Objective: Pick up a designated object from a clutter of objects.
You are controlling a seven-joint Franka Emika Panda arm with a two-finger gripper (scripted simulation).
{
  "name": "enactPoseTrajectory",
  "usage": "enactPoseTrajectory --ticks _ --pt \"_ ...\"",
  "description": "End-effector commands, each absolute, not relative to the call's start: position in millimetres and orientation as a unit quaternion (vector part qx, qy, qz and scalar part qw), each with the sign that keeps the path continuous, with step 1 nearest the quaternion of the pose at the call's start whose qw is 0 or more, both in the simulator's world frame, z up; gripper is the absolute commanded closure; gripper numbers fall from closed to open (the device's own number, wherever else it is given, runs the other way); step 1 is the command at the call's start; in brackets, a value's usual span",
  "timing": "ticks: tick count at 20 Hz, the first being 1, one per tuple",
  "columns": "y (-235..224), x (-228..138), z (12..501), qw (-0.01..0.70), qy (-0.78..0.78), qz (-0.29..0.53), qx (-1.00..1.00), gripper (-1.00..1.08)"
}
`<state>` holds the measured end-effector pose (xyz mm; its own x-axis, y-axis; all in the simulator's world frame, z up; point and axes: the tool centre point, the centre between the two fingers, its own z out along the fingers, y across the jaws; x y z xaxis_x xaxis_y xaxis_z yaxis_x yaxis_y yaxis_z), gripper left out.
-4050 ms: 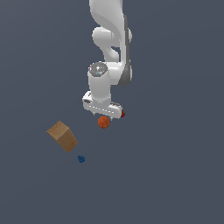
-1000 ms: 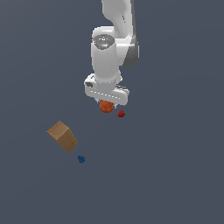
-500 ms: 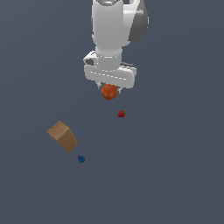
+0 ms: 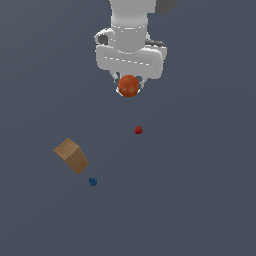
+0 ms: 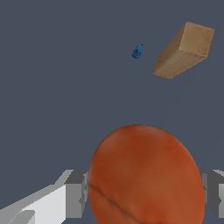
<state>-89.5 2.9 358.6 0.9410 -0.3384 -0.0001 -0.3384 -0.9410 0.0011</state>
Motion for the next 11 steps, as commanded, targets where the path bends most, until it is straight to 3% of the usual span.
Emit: enactPoseTrajectory --ticks 1,11 --pt "5 -89 374 0.000 -0.172 0.000 0.985 1.08" --pt "9 -88 398 0.000 -0.172 0.000 0.985 1.08"
